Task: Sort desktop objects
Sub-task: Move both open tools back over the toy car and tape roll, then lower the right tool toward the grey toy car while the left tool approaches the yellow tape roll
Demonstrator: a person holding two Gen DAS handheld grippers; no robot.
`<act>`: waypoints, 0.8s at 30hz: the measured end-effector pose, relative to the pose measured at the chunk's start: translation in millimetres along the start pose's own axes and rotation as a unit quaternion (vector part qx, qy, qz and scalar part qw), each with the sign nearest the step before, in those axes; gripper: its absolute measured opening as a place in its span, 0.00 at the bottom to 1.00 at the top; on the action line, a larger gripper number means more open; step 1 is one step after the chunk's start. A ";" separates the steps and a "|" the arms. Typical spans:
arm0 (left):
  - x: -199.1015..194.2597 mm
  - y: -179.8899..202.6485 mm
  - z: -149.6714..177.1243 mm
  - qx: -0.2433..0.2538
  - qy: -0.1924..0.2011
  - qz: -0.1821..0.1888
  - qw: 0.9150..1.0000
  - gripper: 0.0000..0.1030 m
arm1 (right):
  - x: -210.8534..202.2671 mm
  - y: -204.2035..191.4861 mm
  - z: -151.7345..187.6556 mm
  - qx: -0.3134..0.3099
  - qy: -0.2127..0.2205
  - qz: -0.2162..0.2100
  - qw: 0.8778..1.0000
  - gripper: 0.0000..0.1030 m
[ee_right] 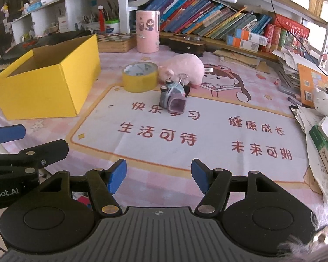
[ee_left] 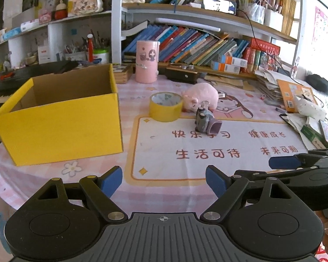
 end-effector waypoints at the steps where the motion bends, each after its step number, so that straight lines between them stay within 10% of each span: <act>1: 3.1 2.1 -1.6 0.000 -0.001 0.000 1.000 0.83 | 2.3 3.0 -1.4 0.000 -0.001 0.000 1.000 0.61; 24: 54.9 44.5 -35.2 -0.019 -0.012 -0.035 0.999 0.83 | 46.7 64.9 -38.0 -0.016 -0.015 -0.033 0.999 0.62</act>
Point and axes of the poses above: each gripper's, at about its wrist camera, not at the fingertips, and x roughly the way its jaws point, y to its right, z to its underside, the point moved 8 cm from there along x, roughly the way its jaws point, and after that the axes turned 1 degree about -y, right-handed, at the moved point
